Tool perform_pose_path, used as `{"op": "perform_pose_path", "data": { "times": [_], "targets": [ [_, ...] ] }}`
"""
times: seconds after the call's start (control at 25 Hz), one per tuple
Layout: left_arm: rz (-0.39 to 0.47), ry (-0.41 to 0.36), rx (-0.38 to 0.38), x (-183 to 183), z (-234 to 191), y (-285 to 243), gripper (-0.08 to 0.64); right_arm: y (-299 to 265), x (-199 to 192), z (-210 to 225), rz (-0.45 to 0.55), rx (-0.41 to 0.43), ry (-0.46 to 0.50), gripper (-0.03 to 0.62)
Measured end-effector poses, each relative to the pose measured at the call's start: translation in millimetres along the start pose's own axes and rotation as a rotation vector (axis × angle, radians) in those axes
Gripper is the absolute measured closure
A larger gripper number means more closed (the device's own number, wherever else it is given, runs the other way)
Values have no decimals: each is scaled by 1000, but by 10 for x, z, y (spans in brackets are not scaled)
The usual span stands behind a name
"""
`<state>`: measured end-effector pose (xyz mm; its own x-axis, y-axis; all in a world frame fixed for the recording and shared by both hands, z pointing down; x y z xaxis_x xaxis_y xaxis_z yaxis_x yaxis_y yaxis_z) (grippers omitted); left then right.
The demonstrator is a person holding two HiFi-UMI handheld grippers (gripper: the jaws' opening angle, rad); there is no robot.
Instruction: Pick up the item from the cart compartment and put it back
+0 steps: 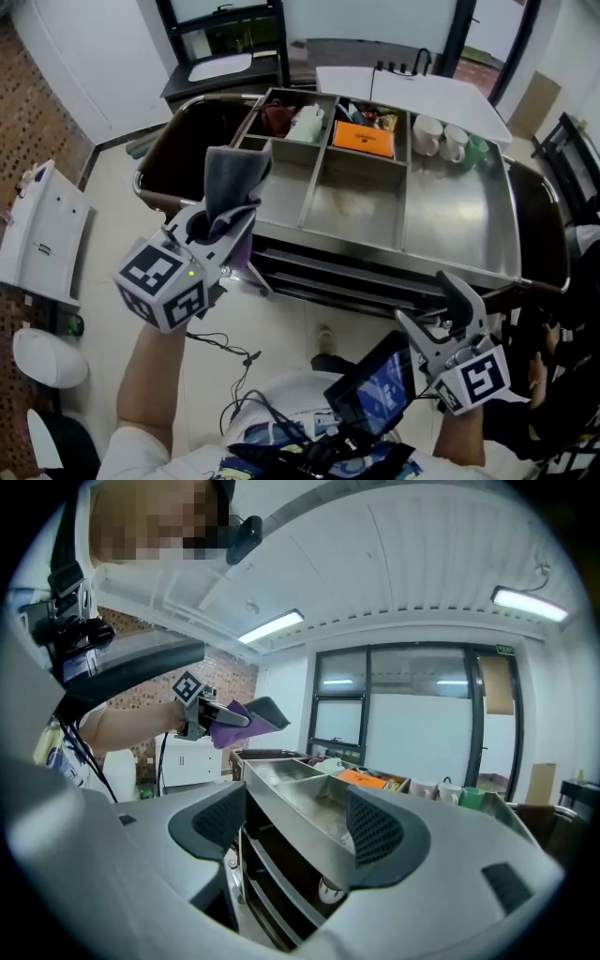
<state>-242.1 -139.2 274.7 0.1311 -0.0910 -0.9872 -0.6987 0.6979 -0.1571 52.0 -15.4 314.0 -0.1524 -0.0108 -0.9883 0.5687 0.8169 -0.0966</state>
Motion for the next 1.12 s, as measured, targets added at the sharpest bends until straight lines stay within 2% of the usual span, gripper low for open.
{"op": "perform_pose_path", "data": {
  "times": [0.24, 0.44, 0.6, 0.84, 0.96, 1.12],
  "targets": [
    [-41, -9, 54, 148, -663, -669, 486, -307, 58, 477, 28, 12, 6, 239],
    [-97, 8, 65, 62, -1190, -1334, 486, -411, 26, 800, 19, 5, 9, 239],
    [-185, 63, 53, -79, -1649, -1906, 486, -455, -39, 970, 12, -6, -5, 239],
    [-348, 79, 39, -238, -2133, -2783, 485, -438, -53, 1201, 11, -33, -5, 239],
    [-449, 133, 41, -456, -2306, -3134, 482, -415, -59, 1333, 13, -66, -8, 239],
    [-565, 154, 57, -846, -2489, -3385, 448, -383, -84, 1484, 8, -105, -12, 239]
  ]
}}
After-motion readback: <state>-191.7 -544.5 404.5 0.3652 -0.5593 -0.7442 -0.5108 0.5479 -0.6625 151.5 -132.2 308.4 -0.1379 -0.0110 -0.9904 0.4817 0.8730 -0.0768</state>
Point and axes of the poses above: the fingertips, and each gripper's own axes: y backward along the fingers, z to its right, x out of its top, the point moved 5 cm from there along y, backward along the fingers, and after that the axes turned 5 degrees about z, right-handed, at the moved point
